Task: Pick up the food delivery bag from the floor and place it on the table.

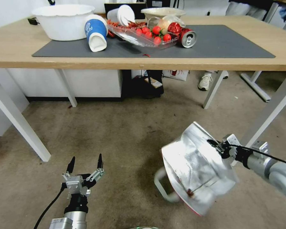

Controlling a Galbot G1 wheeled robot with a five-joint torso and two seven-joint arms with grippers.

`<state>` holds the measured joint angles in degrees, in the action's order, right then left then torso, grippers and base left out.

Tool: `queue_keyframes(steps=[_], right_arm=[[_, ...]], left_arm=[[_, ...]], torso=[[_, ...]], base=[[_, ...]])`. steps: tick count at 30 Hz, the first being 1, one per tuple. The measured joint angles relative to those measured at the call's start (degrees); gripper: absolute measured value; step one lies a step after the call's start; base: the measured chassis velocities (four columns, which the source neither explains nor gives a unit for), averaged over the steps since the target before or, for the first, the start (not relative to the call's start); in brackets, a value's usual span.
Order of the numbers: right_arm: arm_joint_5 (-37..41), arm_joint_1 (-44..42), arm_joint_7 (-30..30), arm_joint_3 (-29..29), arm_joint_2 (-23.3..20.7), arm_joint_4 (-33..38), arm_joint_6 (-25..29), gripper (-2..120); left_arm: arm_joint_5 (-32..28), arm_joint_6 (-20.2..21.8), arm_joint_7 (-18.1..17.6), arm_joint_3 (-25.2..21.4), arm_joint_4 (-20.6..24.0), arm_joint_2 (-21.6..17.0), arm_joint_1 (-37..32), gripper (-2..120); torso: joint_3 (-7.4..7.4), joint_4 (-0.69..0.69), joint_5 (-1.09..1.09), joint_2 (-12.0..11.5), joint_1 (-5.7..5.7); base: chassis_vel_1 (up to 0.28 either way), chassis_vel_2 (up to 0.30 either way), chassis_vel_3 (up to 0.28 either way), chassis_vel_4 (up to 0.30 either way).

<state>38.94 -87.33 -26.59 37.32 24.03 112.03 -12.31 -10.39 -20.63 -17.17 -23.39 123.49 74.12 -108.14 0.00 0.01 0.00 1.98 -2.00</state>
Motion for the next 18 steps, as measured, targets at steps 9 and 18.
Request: queue_keyframes(steps=[9, 18], right_arm=[[8.6, 2.0, -20.6, 0.9, -11.0, -0.2, 5.5, 0], [13.2, 2.2, -28.3, 1.2, -12.1, 1.3, 2.6, 0]], left_arm=[[0.6, 2.4, -0.2, -0.3, 1.7, 0.3, 0.4, 100], [0.7, 3.1, 0.0, -0.3, 2.9, 0.4, -0.2, 100]], torso=[[0.0, -0.01, 0.0, 0.0, 0.0], [0.0, -0.02, 0.01, 0.0, 0.0]], base=[[0.0, 0.0, 0.0, 0.0], [0.0, 0.0, 0.0, 0.0]])
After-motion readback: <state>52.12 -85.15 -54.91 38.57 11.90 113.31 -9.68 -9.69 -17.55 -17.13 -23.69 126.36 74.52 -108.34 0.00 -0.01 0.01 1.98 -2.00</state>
